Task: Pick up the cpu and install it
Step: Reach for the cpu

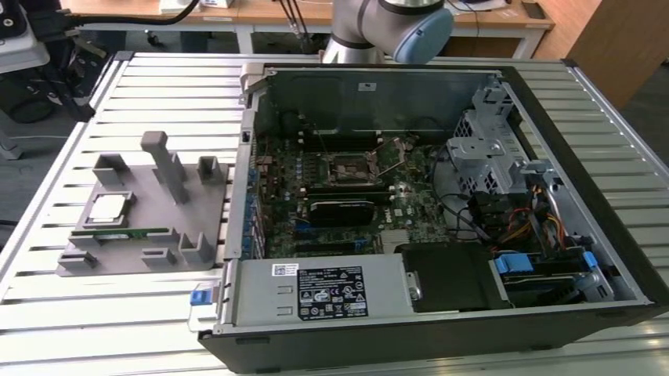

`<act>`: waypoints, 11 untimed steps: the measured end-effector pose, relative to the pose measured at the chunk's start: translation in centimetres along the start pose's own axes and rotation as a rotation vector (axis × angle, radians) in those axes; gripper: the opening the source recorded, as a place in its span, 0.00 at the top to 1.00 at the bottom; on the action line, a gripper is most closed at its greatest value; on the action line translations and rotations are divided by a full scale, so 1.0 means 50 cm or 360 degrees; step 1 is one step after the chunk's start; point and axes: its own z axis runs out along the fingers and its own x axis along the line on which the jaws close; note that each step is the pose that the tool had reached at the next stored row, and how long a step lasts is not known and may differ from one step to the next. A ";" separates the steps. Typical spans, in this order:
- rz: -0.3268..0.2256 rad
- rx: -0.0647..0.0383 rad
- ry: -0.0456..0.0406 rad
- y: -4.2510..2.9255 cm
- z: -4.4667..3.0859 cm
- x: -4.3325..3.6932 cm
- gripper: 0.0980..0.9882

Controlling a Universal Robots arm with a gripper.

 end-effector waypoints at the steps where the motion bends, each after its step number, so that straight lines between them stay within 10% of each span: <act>1: 0.0000 0.0000 0.0000 0.000 0.000 0.002 0.99; 11: 0.0000 0.0000 0.0001 -0.002 0.003 0.029 0.99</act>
